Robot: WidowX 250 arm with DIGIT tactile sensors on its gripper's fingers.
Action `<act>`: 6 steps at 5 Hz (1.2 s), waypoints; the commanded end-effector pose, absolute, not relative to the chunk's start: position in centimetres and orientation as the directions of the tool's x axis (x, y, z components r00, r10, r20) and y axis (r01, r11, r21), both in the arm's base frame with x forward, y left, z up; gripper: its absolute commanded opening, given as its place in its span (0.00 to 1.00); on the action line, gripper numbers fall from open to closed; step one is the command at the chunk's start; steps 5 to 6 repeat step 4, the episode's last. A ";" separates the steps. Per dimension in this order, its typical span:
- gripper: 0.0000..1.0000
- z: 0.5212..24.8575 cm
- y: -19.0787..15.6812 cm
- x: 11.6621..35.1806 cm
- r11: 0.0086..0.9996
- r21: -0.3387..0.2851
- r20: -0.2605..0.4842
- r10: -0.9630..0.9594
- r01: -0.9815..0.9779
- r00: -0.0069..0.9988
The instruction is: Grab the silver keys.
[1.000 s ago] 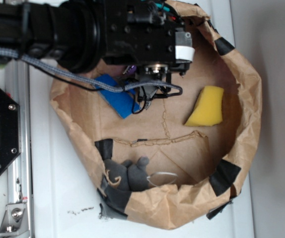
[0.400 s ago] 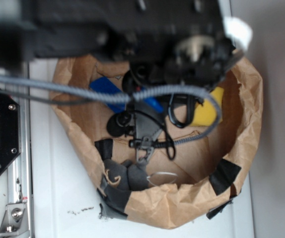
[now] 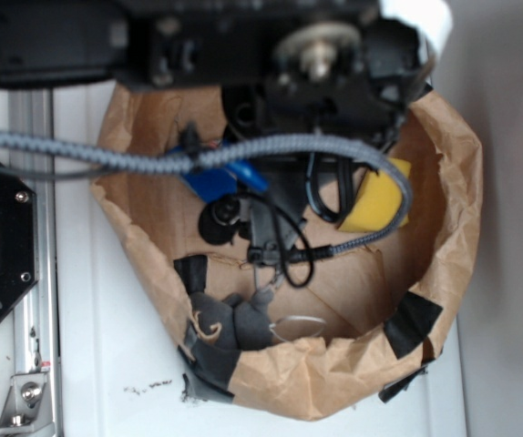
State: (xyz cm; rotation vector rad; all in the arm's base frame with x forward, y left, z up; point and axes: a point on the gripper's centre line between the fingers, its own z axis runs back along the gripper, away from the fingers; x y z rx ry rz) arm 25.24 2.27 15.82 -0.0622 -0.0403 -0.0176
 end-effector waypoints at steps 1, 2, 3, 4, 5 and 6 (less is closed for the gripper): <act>0.00 16.5 4.1 26.8 0.994 -0.080 0.092 0.087 -0.080 0.992; 0.00 15.7 4.2 27.1 0.993 -0.060 0.078 0.108 -0.103 0.991; 0.00 15.5 4.3 26.9 0.992 -0.054 0.085 0.121 -0.117 0.989; 0.00 14.9 4.2 26.9 0.993 -0.049 0.057 0.113 -0.111 0.992; 0.00 14.9 4.2 26.9 0.993 -0.049 0.057 0.113 -0.111 0.992; 0.00 14.9 4.2 26.9 0.993 -0.049 0.057 0.113 -0.111 0.992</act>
